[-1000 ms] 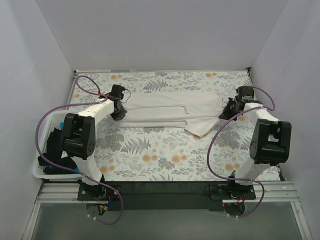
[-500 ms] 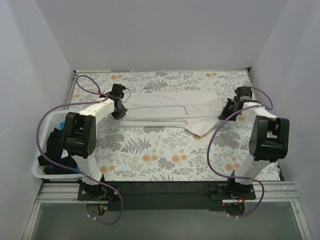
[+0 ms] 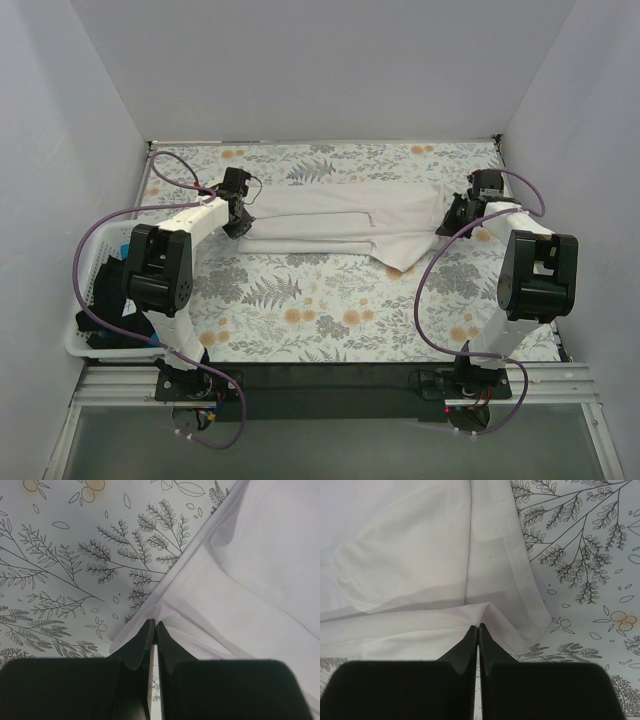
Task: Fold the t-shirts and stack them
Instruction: Fold the tshirt
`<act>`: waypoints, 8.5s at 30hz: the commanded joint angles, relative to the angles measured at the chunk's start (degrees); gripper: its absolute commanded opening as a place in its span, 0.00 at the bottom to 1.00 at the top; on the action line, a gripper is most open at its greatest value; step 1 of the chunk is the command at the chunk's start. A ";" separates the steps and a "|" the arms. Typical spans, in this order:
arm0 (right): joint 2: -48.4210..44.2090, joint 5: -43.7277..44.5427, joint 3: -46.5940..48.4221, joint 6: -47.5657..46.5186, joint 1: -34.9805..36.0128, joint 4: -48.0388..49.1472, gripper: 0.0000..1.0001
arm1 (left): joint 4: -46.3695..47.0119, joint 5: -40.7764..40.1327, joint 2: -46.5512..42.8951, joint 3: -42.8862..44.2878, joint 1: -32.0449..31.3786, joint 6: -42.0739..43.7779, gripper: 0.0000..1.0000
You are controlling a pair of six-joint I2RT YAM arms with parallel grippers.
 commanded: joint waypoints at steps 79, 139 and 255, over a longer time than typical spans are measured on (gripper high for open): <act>-11.71 -11.19 -24.67 20.20 7.83 32.50 0.01 | 7.24 0.20 -33.84 -26.31 -1.82 8.21 0.70; -8.90 -6.97 -27.56 15.80 -6.85 29.67 0.65 | 8.64 7.58 -5.63 -13.12 0.91 -4.09 0.61; -7.12 3.15 1.71 -26.21 20.48 7.71 0.45 | 6.27 -1.21 -24.97 -20.69 -12.19 10.50 0.64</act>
